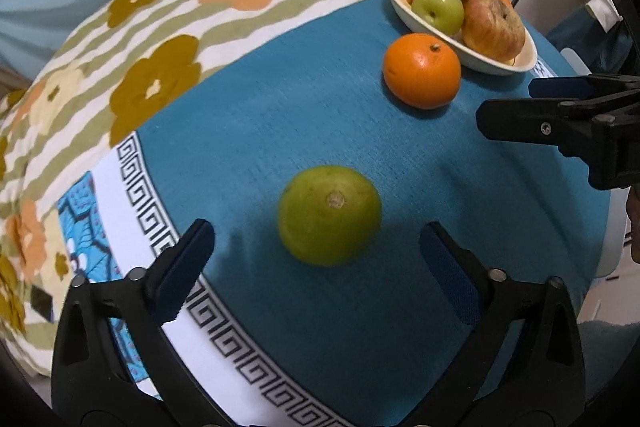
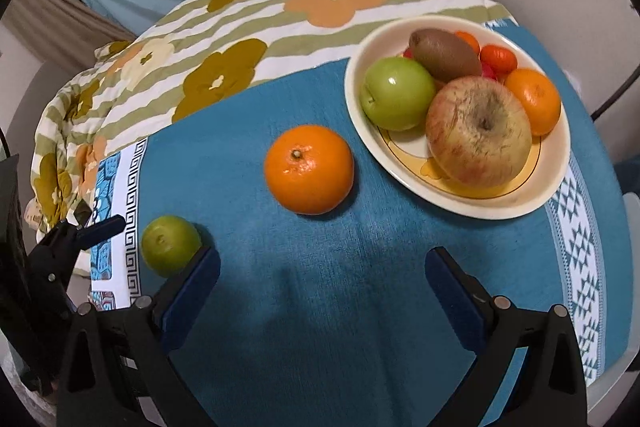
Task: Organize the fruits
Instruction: 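Grasp the green apple with the left tool while the right tool grasps the orange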
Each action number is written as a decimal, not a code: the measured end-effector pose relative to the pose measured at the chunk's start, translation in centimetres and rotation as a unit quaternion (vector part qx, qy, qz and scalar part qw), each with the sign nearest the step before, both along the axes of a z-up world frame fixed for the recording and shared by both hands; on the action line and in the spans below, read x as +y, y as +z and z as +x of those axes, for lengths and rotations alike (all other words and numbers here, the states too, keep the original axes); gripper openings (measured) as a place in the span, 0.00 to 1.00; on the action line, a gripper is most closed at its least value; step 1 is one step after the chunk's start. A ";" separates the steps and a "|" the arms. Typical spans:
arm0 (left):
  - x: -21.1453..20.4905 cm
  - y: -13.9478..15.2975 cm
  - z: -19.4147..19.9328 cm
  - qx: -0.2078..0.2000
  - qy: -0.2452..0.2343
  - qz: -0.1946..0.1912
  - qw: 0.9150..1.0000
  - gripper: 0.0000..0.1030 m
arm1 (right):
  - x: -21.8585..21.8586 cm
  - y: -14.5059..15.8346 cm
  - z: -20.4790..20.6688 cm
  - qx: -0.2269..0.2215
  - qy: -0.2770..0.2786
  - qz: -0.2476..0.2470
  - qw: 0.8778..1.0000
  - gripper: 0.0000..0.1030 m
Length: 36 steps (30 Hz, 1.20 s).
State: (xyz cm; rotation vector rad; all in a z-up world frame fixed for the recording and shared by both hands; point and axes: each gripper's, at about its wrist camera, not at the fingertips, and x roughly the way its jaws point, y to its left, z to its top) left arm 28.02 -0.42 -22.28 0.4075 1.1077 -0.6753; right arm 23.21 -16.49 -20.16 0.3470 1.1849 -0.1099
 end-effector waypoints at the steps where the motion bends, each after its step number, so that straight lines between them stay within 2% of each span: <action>1: -0.1 -0.3 0.1 0.003 0.000 0.001 1.000 0.93 | -0.2 -0.3 0.1 0.001 -0.005 0.001 1.000 0.99; 3: -0.1 -0.9 0.3 0.005 0.000 0.004 1.000 0.82 | -0.4 -0.7 0.1 0.001 -0.011 0.007 1.000 0.99; 7: -0.1 -1.2 0.5 0.004 0.001 -0.001 1.000 0.73 | -0.3 -1.3 0.4 -0.001 -0.020 0.014 1.000 0.99; 9: -0.1 -1.2 0.5 0.007 -0.004 -0.011 1.000 0.61 | -0.2 -1.4 0.4 -0.003 -0.026 0.016 1.000 0.99; 11: -0.3 -1.1 0.4 0.003 -0.007 -0.018 1.000 0.56 | -0.3 -1.4 0.4 -0.005 -0.030 0.017 0.999 0.99; 14: -0.8 -1.1 0.0 -0.014 -0.017 -0.009 1.000 0.56 | -0.4 -1.6 0.7 -0.008 -0.033 0.020 0.999 0.98; 18: -0.4 -1.0 0.1 -0.001 -0.004 -0.019 1.000 0.56 | -0.3 -1.7 1.4 -0.012 -0.028 0.021 0.999 0.91; 23: -0.1 -1.1 0.5 0.006 0.004 -0.024 1.000 0.56 | 0.2 -2.0 2.7 -0.015 -0.019 0.016 1.000 0.90; 28: 0.2 -1.2 0.7 0.004 0.006 -0.025 1.000 0.56 | 0.7 -2.3 3.8 -0.017 -0.011 0.004 1.000 0.75; 36: 1.5 -1.1 1.2 -0.001 0.023 -0.023 0.999 0.56 | 1.0 -2.8 4.6 -0.015 -0.012 -0.009 1.000 0.73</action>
